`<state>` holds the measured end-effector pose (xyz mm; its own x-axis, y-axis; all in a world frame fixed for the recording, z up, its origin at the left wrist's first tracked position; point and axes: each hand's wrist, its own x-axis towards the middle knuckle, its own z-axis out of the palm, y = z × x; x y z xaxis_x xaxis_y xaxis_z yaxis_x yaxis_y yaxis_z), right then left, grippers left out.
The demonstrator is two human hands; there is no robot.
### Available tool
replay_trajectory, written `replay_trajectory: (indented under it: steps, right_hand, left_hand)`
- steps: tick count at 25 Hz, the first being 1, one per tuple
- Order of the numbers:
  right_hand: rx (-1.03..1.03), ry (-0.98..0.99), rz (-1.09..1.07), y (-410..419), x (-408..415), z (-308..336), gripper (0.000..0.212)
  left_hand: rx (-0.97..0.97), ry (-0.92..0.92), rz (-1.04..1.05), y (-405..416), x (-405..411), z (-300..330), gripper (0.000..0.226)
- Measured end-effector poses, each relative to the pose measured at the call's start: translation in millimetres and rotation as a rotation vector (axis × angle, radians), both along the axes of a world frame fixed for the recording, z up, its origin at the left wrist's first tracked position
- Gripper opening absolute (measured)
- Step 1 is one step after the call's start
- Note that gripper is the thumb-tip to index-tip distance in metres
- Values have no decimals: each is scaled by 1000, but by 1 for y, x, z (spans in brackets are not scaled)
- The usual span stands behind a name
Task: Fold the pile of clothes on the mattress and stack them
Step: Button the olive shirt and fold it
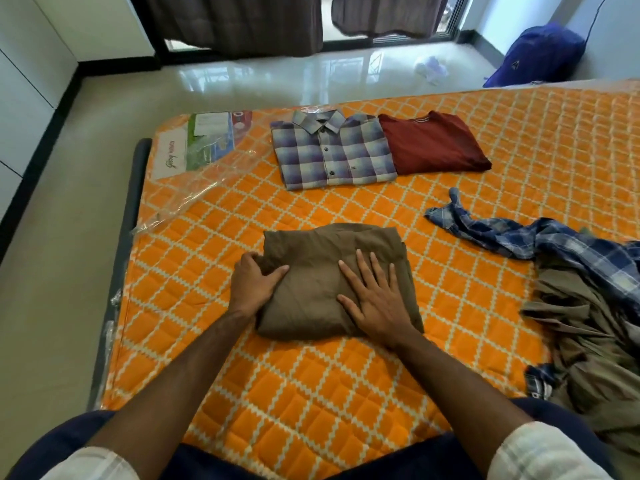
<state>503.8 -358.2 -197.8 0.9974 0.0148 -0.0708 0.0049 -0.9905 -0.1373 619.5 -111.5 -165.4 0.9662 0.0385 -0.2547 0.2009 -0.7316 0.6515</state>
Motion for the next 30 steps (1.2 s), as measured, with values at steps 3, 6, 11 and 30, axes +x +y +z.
replay_trajectory:
  steps: [3,6,11,30]
  right_hand:
    - [51,106,-26,-1,7,15,71]
    - [28,1,-81,18,5,61,68]
    - [1352,75,-289,77,15,186,69]
    - [738,2,-315,-43,-73,72,52]
  left_hand:
    - [-520,329,85,2,4,23,67]
    - [-705,347,62,-5,-2,61,69]
    - [-677,18,-218,-47,-17,184,43]
    - [645,-265,-1068,54,-92,66,50]
